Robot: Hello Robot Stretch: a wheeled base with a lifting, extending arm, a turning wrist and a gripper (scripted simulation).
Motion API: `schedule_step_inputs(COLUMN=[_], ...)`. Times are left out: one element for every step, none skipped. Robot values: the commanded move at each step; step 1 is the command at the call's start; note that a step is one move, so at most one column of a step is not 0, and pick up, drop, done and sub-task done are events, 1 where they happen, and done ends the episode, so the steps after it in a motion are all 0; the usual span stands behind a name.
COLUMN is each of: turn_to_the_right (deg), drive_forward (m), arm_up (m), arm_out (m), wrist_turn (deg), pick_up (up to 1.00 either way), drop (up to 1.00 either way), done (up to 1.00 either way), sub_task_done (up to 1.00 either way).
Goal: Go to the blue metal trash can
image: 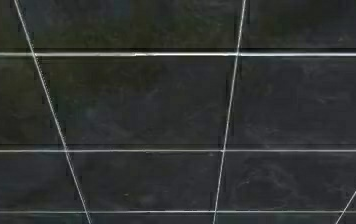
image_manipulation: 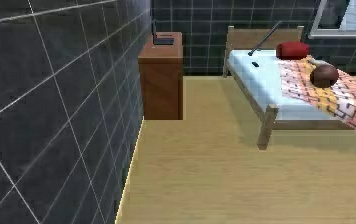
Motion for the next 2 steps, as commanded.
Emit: schedule_step_inputs(turn_to_the_right=[45.0,45.0], drive_forward=[0.0,0.0], arm_up=[0.0,0.0], arm_out=[0.0,0.0], wrist_turn=[0.0,0.0], pick_up=[0.0,0.0], drop=[0.0,0.0], done=[0.0,0.0], sub_task_done=[0.0,0.0])
